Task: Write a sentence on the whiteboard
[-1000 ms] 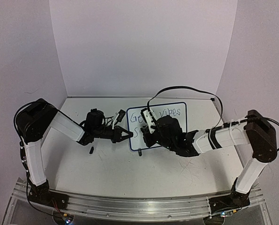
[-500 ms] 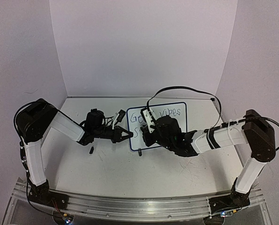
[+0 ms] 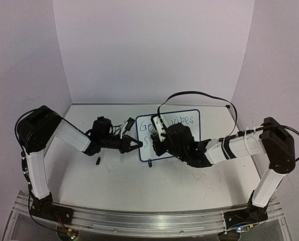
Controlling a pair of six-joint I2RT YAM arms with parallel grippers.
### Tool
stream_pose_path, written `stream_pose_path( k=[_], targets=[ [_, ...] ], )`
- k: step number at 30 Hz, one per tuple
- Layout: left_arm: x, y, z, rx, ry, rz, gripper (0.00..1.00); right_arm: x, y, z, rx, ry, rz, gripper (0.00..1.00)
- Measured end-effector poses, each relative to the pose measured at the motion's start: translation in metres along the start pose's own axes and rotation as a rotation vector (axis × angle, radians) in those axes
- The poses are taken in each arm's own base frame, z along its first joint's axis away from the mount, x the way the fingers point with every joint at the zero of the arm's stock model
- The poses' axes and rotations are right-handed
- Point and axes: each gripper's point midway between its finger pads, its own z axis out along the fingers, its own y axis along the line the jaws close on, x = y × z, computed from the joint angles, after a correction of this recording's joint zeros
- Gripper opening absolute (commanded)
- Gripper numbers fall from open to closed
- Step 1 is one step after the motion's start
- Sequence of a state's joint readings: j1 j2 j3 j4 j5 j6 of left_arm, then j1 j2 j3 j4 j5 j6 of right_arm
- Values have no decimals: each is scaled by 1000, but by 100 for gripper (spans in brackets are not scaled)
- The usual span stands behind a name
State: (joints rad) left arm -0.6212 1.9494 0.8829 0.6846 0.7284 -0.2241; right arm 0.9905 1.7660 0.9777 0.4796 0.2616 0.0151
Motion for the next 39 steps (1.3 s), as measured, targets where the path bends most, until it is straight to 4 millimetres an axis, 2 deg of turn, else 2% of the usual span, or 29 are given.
stream_pose_path(
  k=[16,39],
  targets=[
    [0,0,0,-4,1,0,0,-10,-2,1,8,-22,9,0],
    [0,0,0,-6,0,0,0,-5,2,6,-6,-10,21,0]
  ],
)
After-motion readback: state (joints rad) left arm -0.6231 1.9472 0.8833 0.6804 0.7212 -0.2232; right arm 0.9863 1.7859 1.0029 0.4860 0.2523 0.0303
